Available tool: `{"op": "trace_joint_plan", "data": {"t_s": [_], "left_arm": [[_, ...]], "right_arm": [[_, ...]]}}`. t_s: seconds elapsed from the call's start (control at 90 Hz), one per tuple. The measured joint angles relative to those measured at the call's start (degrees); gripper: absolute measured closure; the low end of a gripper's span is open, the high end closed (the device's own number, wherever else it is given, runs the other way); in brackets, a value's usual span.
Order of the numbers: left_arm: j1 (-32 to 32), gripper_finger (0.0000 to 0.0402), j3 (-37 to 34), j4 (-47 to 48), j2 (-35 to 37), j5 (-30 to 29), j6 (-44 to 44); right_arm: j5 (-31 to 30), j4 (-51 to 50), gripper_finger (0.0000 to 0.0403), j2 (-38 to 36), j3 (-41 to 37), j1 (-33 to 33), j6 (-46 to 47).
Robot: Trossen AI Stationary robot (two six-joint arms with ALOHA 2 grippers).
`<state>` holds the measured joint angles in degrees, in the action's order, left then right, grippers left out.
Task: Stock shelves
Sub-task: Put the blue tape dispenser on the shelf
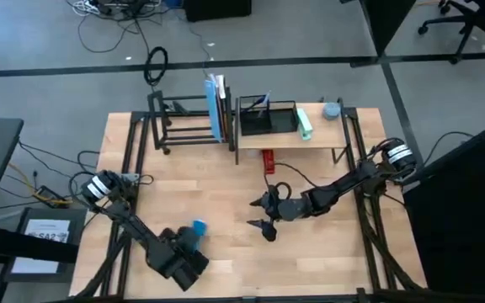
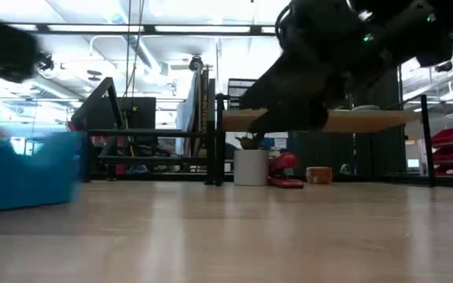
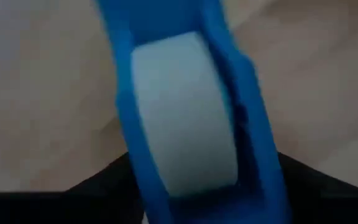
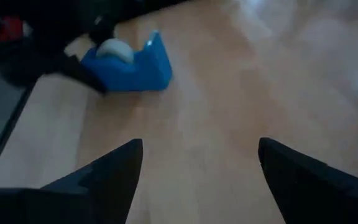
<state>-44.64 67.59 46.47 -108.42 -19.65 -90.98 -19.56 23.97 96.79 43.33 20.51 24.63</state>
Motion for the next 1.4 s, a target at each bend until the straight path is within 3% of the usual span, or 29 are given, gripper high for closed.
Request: {"op": "trace_joint_plan", "data": {"t_s": [0.133, 0.3, 0.489, 0.678, 0.944, 1.067, 1.211, 1.4], "left_arm": [[4.0, 0.0214, -0.1, -5.9, 0.0, -3.2, 20.9], [9.4, 0.0214, -0.1, -14.2, -0.1, -6.9, 47.8], [13.8, 0.02, -0.1, -21.3, -0.2, -5.6, 65.6], [16.2, 0.0198, -0.1, -21.5, -0.2, -4.4, 68.3], [16.5, 0.0196, -0.1, -22.5, -0.2, -3.4, 67.9], [16.6, 0.0193, -0.1, -25.5, -0.2, -2.6, 66.3], [16.6, 0.0177, -0.1, -26.8, -0.2, -2.8, 65.2], [16.6, 0.0138, 3.4, -16.4, 0.1, -0.8, 64.9]], "right_arm": [[5.2, -6.8, 0.011, -3.8, 0.0, 0.4, -6.5], [9.4, -6.8, 0.011, -3.1, -0.2, 1.8, -14.5], [10.3, -2.1, 0.0108, 1.9, -0.4, 2.2, -17.2], [11.8, 8.2, 0.0099, 8.4, -0.2, 2.0, -16.8], [5.6, 10.8, 0.0102, 11.0, -0.2, 2.2, -15.7], [4.4, 10.8, 0.0139, 11.0, -0.2, 2.2, -17.3], [4.8, 9.8, 0.0228, 10.9, -0.1, 2.0, -16.9], [4.7, 6.9, 0.0231, 10.4, 0.1, 1.9, -12.0]]}}
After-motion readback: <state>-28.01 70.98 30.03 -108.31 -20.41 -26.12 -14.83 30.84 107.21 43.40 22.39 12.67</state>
